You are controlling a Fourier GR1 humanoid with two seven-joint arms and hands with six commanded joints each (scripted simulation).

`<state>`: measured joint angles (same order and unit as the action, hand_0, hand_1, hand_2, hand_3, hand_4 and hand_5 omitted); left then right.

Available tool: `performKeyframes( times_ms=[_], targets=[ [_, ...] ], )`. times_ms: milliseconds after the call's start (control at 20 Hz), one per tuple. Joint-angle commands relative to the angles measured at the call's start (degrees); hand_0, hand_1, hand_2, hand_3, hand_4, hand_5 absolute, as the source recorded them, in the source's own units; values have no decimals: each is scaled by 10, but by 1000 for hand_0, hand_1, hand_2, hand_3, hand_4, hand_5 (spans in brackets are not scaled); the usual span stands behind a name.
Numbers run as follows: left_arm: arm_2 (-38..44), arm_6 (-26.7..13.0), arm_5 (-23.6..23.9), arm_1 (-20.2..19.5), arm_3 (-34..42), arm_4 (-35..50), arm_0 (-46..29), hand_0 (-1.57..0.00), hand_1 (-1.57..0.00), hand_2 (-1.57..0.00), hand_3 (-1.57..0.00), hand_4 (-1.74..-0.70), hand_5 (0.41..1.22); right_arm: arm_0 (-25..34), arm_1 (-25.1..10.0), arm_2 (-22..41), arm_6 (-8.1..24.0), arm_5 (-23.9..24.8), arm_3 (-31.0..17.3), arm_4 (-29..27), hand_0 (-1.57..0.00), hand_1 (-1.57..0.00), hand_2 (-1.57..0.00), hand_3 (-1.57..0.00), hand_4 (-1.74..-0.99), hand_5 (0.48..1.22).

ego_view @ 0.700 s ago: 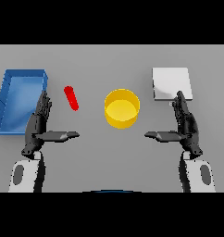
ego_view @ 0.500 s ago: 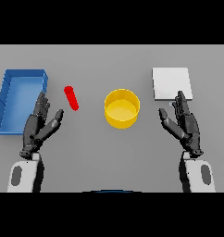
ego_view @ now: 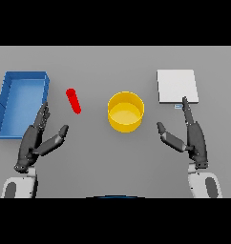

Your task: Pick up the red beaker and tilt it to pour out 1 green nut into yellow bowl. Pick up the yellow bowl and place it on the metallic measuring scale.

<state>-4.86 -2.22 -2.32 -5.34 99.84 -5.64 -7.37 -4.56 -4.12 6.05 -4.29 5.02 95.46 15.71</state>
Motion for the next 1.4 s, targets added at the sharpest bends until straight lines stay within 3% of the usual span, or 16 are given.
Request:
performKeyframes(
  times_ms=[0,100,150,550,800,1250,1350],
  targets=[
    [1,-2,-1,-3,-8,-3,5,1,1,1,1,-1161,602,-1,1,2,1,-6,5,-6,1,1,1,1,-1192,600],
    [-8,-12,5,6,-30,-17,23,1,1,1,1,-1163,604,-4,3,-1,4,-15,8,-21,1,1,1,1,-1212,607],
    [-8,-5,4,8,-47,-21,34,1,1,1,1,-1170,605,-10,6,2,-9,-18,8,-24,1,1,1,1,-1224,611],
    [15,33,28,20,-210,-45,157,1,1,1,1,-1248,650,-18,0,1,-21,-30,17,-32,1,1,1,1,-1280,634],
    [32,59,33,20,-288,-46,219,1,1,1,1,-1276,680,-10,-3,-5,-11,-22,9,-26,1,1,1,1,-1267,635],
    [45,63,41,23,-374,-53,289,1,1,1,1,-1289,683,-22,-2,-3,-24,-27,22,-33,1,1,1,1,-1269,642],
    [48,61,39,23,-392,-53,308,1,1,1,1,-1289,683,-18,-4,-8,-9,-26,23,-36,1,1,1,1,-1265,638]
  ],
)
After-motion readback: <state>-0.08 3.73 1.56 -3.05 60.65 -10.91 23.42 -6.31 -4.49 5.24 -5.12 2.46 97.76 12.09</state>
